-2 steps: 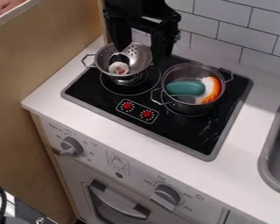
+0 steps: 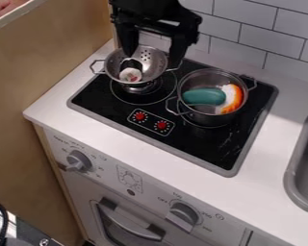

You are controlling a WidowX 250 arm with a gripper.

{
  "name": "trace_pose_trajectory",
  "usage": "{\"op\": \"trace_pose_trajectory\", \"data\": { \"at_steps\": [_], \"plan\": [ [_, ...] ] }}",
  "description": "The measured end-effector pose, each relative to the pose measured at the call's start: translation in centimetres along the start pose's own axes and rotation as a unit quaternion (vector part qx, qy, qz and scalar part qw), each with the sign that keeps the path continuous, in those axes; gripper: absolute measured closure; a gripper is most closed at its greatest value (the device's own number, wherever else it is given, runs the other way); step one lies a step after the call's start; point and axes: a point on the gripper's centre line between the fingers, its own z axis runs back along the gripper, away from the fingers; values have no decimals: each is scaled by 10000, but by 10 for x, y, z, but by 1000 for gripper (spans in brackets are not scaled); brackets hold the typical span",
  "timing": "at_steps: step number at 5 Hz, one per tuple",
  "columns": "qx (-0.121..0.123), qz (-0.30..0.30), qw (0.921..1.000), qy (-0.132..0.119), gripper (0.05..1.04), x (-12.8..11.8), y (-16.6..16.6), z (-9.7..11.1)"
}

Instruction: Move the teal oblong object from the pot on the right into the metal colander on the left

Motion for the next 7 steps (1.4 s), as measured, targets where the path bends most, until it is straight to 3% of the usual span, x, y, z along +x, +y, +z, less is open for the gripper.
{"op": "trace_pose_trajectory", "data": {
  "at_steps": [1,2,3,4,7],
  "plan": [
    [310,1284,9889,-687,84,18,2,3],
    [830,2411,9631,-867,84,29,9,-2],
    [1184,3563,9205,-1086,84,36,14,-2],
    [1866,4334,8775,-858,84,32,12,-7],
    [1910,4332,8768,-842,84,31,11,-7]
  ]
}}
